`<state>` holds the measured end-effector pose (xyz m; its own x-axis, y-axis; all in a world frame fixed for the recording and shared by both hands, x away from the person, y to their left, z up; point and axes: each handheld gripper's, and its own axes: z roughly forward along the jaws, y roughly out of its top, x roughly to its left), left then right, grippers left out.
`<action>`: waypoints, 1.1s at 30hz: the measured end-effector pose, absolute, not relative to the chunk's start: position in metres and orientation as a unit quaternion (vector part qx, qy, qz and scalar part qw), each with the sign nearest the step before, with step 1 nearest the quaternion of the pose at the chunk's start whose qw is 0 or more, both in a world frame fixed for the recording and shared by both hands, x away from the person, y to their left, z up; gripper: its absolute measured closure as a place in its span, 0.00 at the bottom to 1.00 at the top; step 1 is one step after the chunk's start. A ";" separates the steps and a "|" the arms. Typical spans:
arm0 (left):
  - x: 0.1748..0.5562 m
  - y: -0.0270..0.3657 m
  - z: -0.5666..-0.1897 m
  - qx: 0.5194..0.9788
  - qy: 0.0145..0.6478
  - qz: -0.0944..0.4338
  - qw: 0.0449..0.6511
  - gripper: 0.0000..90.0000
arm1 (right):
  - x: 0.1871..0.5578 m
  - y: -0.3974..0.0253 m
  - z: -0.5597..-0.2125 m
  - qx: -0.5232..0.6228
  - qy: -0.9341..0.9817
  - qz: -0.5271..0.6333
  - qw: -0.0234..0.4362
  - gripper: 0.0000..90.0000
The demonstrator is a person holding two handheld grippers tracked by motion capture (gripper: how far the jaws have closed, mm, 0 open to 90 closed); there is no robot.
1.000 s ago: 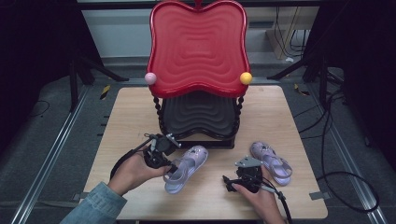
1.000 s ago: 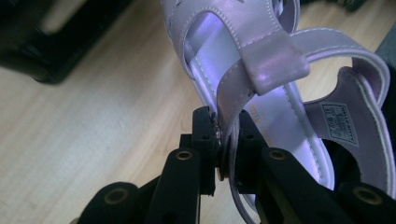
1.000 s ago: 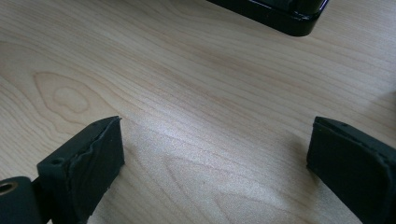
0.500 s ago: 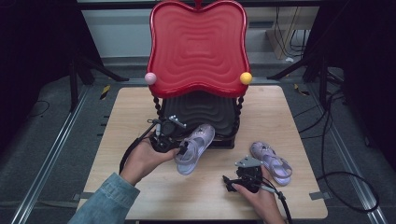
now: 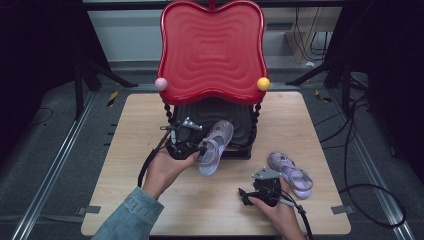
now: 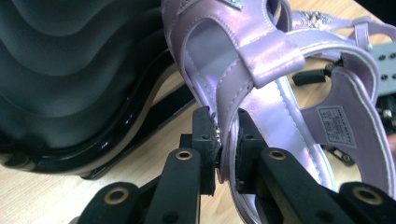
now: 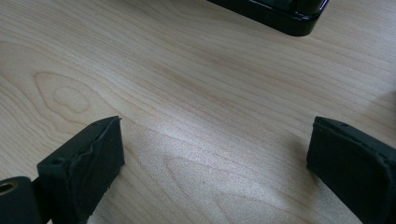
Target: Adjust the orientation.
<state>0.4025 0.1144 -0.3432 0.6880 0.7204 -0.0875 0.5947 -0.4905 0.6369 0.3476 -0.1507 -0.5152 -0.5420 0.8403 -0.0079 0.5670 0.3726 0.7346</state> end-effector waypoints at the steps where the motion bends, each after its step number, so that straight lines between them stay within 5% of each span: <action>1: 0.403 0.114 -0.344 0.854 0.388 0.098 0.333 0.91 | 0.348 -0.151 -0.515 0.437 0.805 0.350 0.195 0.05; 33: 0.419 0.124 -0.355 0.757 0.462 0.229 0.402 0.91 | 0.347 -0.151 -0.515 0.435 0.807 0.350 0.194 0.05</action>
